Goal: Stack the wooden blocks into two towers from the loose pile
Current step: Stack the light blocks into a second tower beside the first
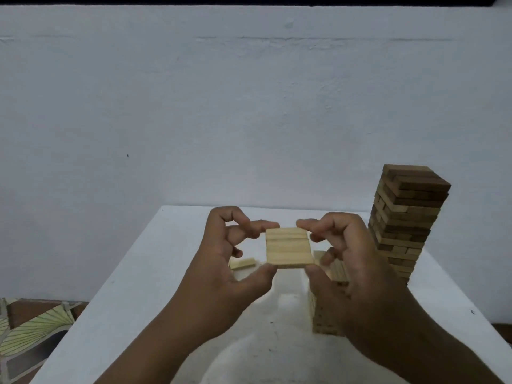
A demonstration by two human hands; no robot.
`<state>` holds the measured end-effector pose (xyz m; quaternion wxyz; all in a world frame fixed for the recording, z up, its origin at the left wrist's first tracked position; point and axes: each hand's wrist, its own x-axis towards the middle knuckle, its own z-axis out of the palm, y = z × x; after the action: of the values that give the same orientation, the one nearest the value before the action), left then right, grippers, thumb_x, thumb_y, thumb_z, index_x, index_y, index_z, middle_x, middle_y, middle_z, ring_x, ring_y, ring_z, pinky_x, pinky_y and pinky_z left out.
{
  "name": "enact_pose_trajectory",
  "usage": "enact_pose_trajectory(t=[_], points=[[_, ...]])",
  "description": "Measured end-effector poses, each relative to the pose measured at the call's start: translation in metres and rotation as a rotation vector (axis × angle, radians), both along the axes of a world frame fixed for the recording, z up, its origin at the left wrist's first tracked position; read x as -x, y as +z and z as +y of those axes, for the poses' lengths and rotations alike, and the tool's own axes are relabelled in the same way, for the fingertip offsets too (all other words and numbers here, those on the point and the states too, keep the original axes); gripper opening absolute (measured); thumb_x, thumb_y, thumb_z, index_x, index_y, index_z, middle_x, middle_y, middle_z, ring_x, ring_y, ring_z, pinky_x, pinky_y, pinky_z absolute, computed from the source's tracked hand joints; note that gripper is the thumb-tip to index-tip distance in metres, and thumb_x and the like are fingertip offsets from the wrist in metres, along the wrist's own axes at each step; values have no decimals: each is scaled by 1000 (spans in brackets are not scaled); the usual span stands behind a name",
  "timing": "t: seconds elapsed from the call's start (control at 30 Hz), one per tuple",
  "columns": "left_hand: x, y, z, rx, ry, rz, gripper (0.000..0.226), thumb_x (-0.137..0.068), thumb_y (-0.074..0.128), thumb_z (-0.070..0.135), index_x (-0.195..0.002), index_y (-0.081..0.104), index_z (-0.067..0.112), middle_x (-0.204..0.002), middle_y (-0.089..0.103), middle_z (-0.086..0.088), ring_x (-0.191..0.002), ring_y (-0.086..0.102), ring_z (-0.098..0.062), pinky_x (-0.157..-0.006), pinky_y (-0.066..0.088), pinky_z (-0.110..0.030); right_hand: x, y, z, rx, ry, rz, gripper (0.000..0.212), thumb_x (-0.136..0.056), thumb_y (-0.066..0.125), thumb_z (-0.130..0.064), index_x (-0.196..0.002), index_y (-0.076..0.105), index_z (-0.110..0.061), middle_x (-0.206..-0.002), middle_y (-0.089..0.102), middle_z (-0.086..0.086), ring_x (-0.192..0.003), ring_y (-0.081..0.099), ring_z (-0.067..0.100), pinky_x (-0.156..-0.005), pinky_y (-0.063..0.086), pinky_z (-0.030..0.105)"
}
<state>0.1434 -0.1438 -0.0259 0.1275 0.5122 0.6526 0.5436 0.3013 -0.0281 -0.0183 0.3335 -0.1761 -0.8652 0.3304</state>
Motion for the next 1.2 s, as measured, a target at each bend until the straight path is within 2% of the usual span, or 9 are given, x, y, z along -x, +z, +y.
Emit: enact_pose_trajectory(t=[0.07, 0.13, 0.27, 0.5, 0.6, 0.77, 0.97, 1.1, 1.2], points=[[-10, 2, 13, 23, 14, -6, 49, -81, 71, 30, -104, 29, 42, -119, 62, 33, -112, 51, -2, -87, 36, -24, -10, 2, 10, -5, -30, -1, 55, -86, 67, -22, -110, 32, -57, -117, 40, -51, -109, 42, -17, -71, 44, -1], [-20, 1, 25, 56, 22, -16, 51, -77, 68, 37, -104, 27, 47, -118, 60, 39, -110, 50, 0, -87, 38, -22, -20, 2, 19, -10, -58, -14, 52, -86, 67, -19, -110, 35, -53, -113, 39, -55, -109, 38, -25, -70, 42, -3], [-34, -6, 42, 107, 10, -21, 52, -78, 68, 42, -107, 25, 50, -118, 55, 45, -108, 46, 13, -86, 39, -15, -35, -6, 33, 25, -102, -53, 49, -87, 65, -29, -114, 33, -53, -119, 42, -49, -110, 38, -29, -74, 40, -2], [-42, -19, 53, 162, 3, -2, 52, -86, 70, 31, -120, 30, 37, -113, 45, 56, -102, 35, 34, -80, 37, -7, -45, -18, 45, 104, -118, -98, 42, -87, 64, -31, -115, 36, -44, -118, 46, -47, -113, 35, -29, -75, 33, -9], [-43, -19, 55, 170, -2, 10, 51, -86, 70, 28, -124, 35, 31, -112, 38, 60, -103, 34, 35, -81, 39, -11, -45, -21, 47, 128, -112, -119, 43, -87, 63, -31, -115, 34, -46, -120, 47, -44, -114, 38, -24, -74, 35, -7], [-44, -21, 57, 188, 19, 53, 54, -84, 71, 33, -130, 43, 28, -104, 25, 64, -101, 33, 35, -74, 43, -7, -45, -24, 49, 99, -114, -134, 44, -88, 65, -25, -121, 38, -38, -113, 33, -58, -111, 32, -30, -74, 31, -10], [-44, -26, 60, 195, 29, 54, 54, -81, 72, 40, -129, 48, 36, -106, 19, 59, -101, 39, 29, -71, 42, 0, -46, -27, 48, 135, -123, -135, 44, -87, 65, -29, -117, 35, -41, -121, 46, -42, -116, 38, -21, -74, 32, -9], [-42, -32, 60, 180, 22, 6, 53, -81, 73, 40, -128, 46, 42, -109, 19, 60, -103, 40, 22, -76, 40, -4, -45, -30, 49, 104, -140, -150, 48, -86, 67, -30, -120, 36, -41, -120, 41, -47, -117, 33, -24, -76, 30, -10], [-41, -34, 57, 169, -35, -66, 64, -82, 75, 35, -126, 31, 52, -122, 34, 57, -112, 40, 18, -85, 36, -8, -46, -31, 49, 106, -120, -159, 55, -86, 67, -30, -127, 33, -45, -127, 34, -49, -120, 30, -25, -79, 33, -7]])
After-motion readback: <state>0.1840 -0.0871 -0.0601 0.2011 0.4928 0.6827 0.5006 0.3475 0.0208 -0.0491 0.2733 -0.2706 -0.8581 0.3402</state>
